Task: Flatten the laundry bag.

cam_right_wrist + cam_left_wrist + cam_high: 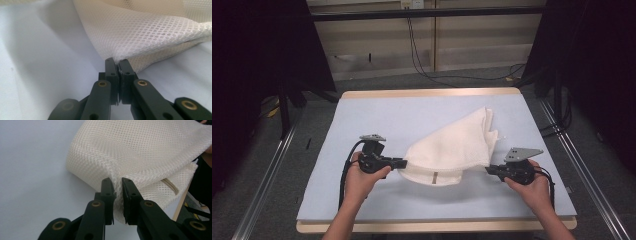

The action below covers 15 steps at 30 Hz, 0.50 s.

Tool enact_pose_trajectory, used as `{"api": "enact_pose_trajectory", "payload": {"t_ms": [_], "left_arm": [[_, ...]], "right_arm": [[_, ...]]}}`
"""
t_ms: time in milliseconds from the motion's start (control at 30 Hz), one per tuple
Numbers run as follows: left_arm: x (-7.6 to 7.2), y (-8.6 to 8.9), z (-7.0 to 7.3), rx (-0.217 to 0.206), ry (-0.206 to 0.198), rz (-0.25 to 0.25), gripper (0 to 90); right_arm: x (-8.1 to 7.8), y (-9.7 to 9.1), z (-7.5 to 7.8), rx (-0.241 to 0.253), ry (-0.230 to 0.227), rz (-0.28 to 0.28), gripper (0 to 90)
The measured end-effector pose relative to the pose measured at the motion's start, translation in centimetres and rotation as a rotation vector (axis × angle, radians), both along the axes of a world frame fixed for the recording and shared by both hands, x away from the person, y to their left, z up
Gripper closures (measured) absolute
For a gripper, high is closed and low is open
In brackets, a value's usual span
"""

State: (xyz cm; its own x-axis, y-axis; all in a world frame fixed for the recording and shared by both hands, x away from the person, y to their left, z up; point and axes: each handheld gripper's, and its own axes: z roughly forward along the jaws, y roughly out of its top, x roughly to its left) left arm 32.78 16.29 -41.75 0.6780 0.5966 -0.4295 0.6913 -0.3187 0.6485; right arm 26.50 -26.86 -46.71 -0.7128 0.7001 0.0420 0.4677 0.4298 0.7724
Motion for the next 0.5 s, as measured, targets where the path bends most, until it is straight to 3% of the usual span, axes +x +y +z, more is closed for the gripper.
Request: {"api": "enact_pose_trajectory", "payload": {"t_ms": [500], "left_arm": [[2.7, 1.5, -0.6, -0.017, 0.049, 0.113, 80.7]], "right_arm": [[-0.3, 0.0, 0.1, -0.017, -0.003, 0.017, 87.8]]}}
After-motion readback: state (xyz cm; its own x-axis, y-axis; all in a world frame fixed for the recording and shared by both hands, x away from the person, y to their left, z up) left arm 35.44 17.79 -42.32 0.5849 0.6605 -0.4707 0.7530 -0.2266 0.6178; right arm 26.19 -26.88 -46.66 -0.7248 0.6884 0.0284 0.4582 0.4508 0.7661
